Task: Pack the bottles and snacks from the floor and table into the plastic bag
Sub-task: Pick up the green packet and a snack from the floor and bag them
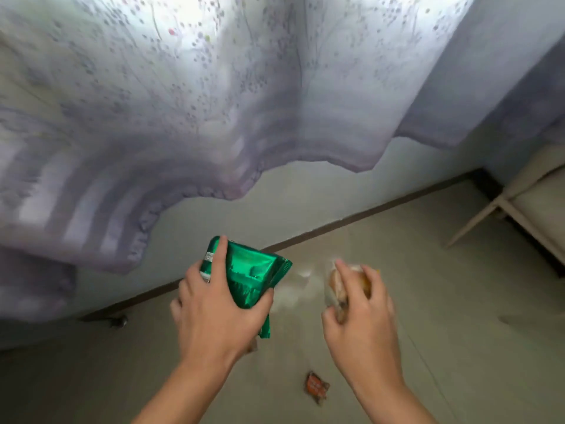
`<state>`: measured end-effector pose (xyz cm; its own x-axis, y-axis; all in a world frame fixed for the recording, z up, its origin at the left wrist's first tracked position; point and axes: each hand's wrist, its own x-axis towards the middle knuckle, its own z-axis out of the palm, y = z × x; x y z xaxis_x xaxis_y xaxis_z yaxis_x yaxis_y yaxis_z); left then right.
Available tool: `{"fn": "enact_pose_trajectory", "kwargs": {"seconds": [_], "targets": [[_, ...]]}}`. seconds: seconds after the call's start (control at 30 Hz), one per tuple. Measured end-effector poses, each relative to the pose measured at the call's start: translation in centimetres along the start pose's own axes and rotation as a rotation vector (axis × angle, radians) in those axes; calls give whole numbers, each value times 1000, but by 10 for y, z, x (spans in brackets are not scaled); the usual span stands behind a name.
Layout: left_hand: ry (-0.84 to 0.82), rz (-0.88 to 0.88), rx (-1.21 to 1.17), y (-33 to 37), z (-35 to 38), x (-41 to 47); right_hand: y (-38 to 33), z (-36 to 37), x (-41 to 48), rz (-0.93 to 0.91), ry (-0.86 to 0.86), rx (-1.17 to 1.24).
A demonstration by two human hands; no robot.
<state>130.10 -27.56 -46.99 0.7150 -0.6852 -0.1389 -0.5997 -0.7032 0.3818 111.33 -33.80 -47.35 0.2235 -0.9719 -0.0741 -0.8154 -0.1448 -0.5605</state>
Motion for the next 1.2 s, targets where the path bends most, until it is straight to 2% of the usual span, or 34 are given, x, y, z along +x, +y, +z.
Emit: {"fn": "enact_pose_trajectory", "kwargs": {"seconds": [0.13, 0.3, 0.47, 0.57, 0.9, 1.2], "targets": [[19, -49, 15, 29, -85, -46, -59, -80, -17, -36, -18, -7], [70, -116, 3, 47, -169, -115, -118, -164, -46, -190, -46, 37], [222, -294, -37, 39, -255, -180, -166, -235, -79, -417, -64, 77], [306, -429, -41, 25, -306, -219, -202, -268, -96, -525, -136, 80], [546, -855, -76, -49, -432, -362, -316, -296, -187, -854, -383, 74], [640, -1021, -65, -145, -496, -465, -396, -272, -325, -1080, -505, 142]]}}
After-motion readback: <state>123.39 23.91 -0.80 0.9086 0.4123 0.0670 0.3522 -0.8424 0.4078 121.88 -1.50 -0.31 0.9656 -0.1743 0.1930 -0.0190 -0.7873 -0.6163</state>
